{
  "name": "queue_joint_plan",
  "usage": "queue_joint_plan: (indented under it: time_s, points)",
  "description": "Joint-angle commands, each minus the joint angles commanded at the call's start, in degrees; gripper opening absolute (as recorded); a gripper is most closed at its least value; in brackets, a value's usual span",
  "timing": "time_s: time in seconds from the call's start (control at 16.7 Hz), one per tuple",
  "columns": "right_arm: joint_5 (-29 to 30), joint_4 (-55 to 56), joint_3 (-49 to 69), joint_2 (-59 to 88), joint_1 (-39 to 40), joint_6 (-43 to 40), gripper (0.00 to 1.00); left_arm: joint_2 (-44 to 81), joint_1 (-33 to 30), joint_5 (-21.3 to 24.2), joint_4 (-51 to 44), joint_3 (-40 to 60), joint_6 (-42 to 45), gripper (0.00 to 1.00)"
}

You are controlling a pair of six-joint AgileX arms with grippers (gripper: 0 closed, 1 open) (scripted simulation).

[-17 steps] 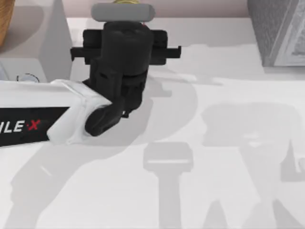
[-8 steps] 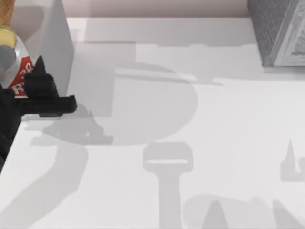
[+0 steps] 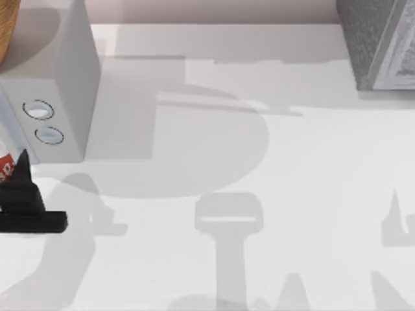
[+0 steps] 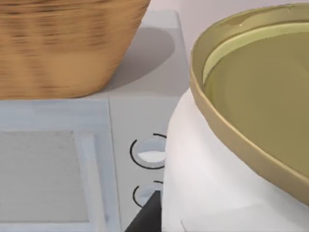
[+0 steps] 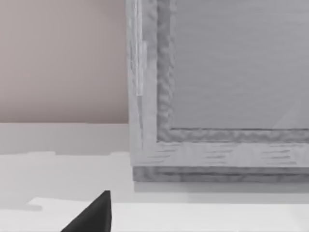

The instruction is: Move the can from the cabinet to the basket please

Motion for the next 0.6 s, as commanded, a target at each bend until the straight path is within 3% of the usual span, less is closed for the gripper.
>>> queue_joint_plan:
  time_s: [0.36, 0.6]
  points:
    - [0.00, 0.00, 0.00, 0.00, 0.00, 0.00, 1.00, 0.61, 0.39, 0.40, -0.14, 0.38, 0.31, 0.00]
    - [0.00, 0.00, 0.00, 0.00, 0.00, 0.00, 1.00, 5.45, 4.13, 6.36, -3.36, 7.88, 3.30, 0.00]
